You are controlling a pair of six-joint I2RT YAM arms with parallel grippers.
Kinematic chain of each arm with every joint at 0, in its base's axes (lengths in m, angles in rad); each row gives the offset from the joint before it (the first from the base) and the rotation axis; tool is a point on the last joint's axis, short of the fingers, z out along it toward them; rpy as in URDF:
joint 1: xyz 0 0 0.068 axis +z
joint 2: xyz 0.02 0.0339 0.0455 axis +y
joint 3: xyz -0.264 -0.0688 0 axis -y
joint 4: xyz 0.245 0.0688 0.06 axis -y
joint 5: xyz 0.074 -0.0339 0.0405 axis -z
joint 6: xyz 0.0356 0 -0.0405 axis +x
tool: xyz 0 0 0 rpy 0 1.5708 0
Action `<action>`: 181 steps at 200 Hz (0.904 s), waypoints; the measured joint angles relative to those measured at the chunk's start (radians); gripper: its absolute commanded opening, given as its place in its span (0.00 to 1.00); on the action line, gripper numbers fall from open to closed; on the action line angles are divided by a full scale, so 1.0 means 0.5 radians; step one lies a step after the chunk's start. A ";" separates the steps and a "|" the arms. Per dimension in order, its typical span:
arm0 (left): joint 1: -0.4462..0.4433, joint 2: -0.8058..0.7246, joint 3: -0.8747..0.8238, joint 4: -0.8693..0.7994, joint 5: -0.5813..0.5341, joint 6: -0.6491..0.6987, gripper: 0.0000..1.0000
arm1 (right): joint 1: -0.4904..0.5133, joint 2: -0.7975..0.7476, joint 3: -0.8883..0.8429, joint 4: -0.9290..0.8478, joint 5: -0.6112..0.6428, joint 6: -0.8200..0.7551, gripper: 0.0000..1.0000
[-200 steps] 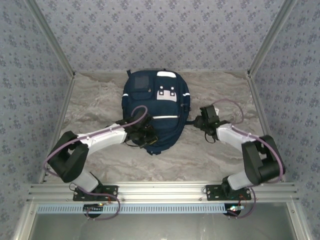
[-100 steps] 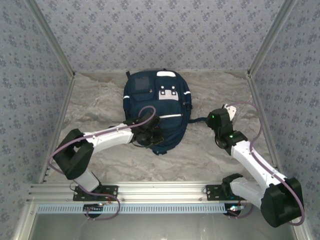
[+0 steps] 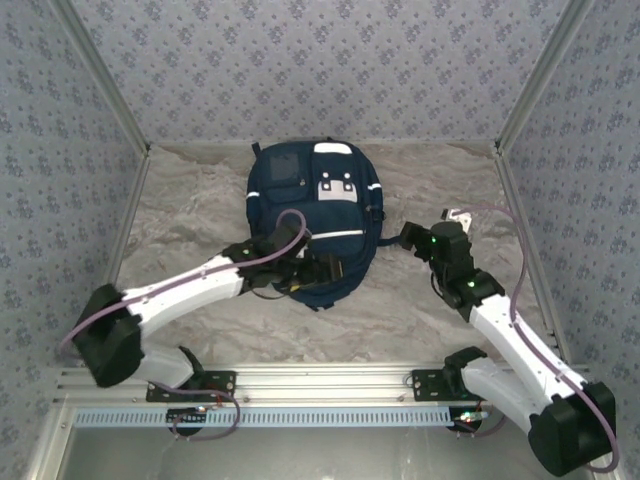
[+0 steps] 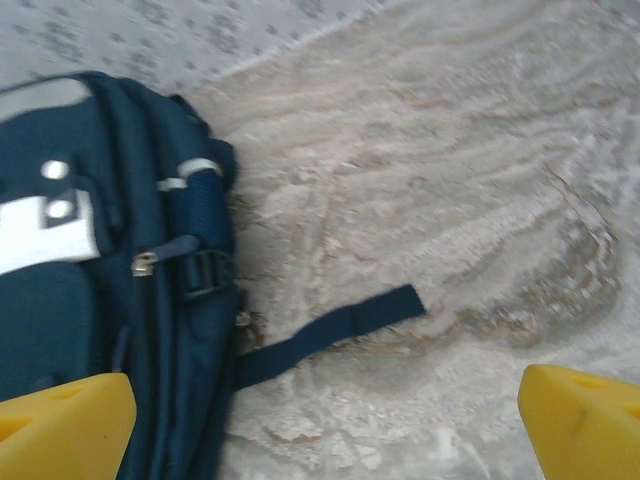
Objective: Pack books, pencil case, and school supplies into a backpack
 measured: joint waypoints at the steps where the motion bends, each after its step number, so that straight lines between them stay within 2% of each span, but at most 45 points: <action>1: 0.001 -0.009 0.000 -0.001 0.000 0.006 0.98 | 0.000 -0.005 0.000 0.001 -0.003 -0.002 1.00; 16: 0.045 -0.208 0.002 0.005 -0.008 0.186 0.98 | 0.004 -0.105 0.001 0.017 -0.085 -0.057 1.00; 29: 0.096 -0.365 0.014 -0.011 -0.122 0.326 0.98 | 0.004 -0.177 0.000 0.031 -0.119 -0.105 1.00; 53: 0.153 -0.632 -0.025 0.015 -0.639 0.639 0.98 | 0.004 -0.258 -0.021 0.050 -0.116 -0.201 1.00; 65: 0.191 -0.770 -0.193 0.179 -0.913 0.833 0.98 | 0.004 -0.266 -0.063 0.099 -0.103 -0.291 1.00; 78: 0.294 -0.900 -0.451 0.388 -1.054 1.050 0.98 | 0.004 -0.266 -0.152 0.208 -0.098 -0.401 1.00; 97: 0.533 -0.976 -0.824 0.703 -1.067 1.299 0.98 | 0.004 -0.256 -0.345 0.424 -0.105 -0.615 1.00; 131: 0.999 -0.967 -1.300 1.051 -1.048 1.524 0.98 | -0.021 -0.136 -0.721 0.937 -0.019 -1.011 1.00; 158: 1.224 -0.988 -1.435 1.259 -0.981 1.600 0.98 | -0.090 0.082 -0.816 1.198 0.169 -1.147 1.00; 181: 1.351 -0.804 -1.425 1.456 -0.912 1.650 0.98 | -0.130 0.390 -0.823 1.515 0.329 -1.204 1.00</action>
